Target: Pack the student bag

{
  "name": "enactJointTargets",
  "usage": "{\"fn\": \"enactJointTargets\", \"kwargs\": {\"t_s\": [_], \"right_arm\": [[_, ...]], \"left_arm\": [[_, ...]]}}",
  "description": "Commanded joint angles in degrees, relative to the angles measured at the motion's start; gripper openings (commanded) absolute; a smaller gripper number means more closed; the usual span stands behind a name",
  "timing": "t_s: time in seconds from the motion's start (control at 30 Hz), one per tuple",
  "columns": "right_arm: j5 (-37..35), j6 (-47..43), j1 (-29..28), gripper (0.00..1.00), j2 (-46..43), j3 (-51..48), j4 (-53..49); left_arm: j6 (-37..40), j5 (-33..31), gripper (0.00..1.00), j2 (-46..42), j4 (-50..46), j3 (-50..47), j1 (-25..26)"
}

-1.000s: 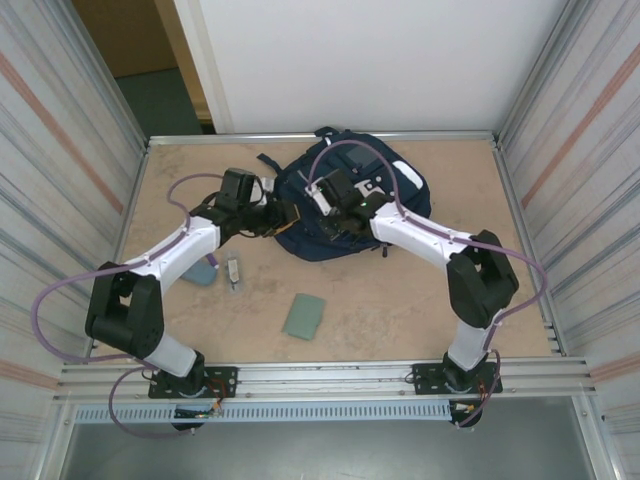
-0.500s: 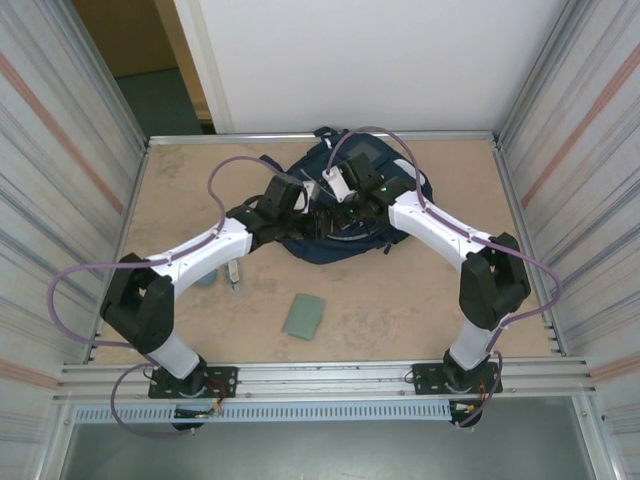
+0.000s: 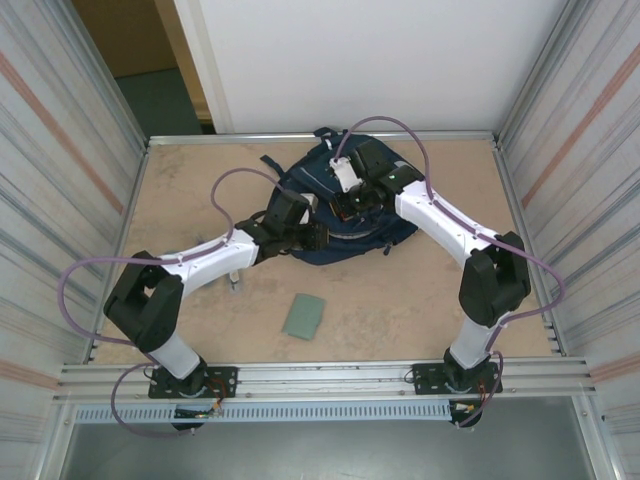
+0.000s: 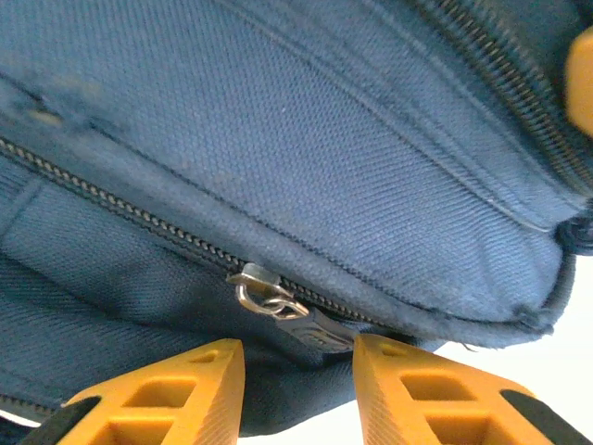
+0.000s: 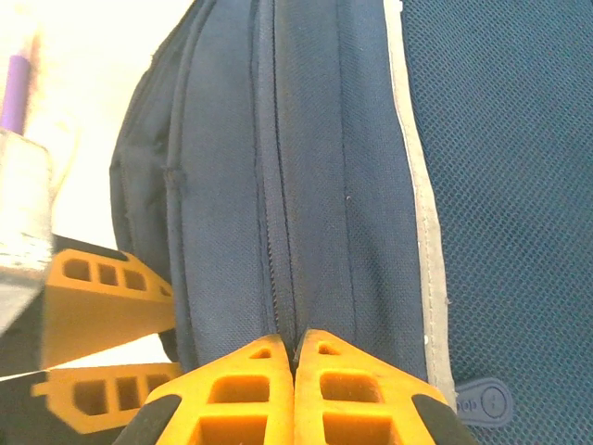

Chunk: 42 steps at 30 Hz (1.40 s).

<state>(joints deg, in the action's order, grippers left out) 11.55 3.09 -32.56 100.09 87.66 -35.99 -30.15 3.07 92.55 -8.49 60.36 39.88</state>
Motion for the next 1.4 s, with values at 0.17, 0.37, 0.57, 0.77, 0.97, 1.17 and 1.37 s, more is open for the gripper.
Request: {"fn": "enactJointTargets", "kwargs": {"t_s": [0.17,0.37,0.57,0.77,0.97,1.17,1.37], "right_arm": [[3.72,1.40,-1.08,0.00,-1.04,2.80,-0.39],[3.70,1.35,-1.33,0.00,-0.96,3.49,-1.27],[4.13,1.62,-1.54,0.00,-0.52,3.91,-1.49],[3.75,1.63,-1.50,0.00,-0.43,3.85,-1.75],[1.89,-0.45,-1.46,0.00,-0.02,4.26,-3.66],[2.33,-5.75,-1.44,0.00,1.40,6.53,-8.54],[0.42,-9.47,-1.30,0.00,1.87,7.95,-10.59]], "left_arm": [[-3.22,-1.61,0.35,0.42,3.70,0.29,-0.06],[-3.34,-0.71,0.43,-1.12,9.23,-1.85,-0.02],[-3.24,-2.17,0.45,-2.14,11.09,-3.97,-0.06],[-3.23,-6.89,0.26,-2.38,7.74,-4.63,-0.33],[4.11,-0.67,0.21,-6.03,7.36,-6.59,-2.51],[1.85,22.20,0.13,-2.59,9.43,-7.56,-14.70],[13.16,19.15,0.00,-3.04,8.58,-6.80,-13.29]]}}
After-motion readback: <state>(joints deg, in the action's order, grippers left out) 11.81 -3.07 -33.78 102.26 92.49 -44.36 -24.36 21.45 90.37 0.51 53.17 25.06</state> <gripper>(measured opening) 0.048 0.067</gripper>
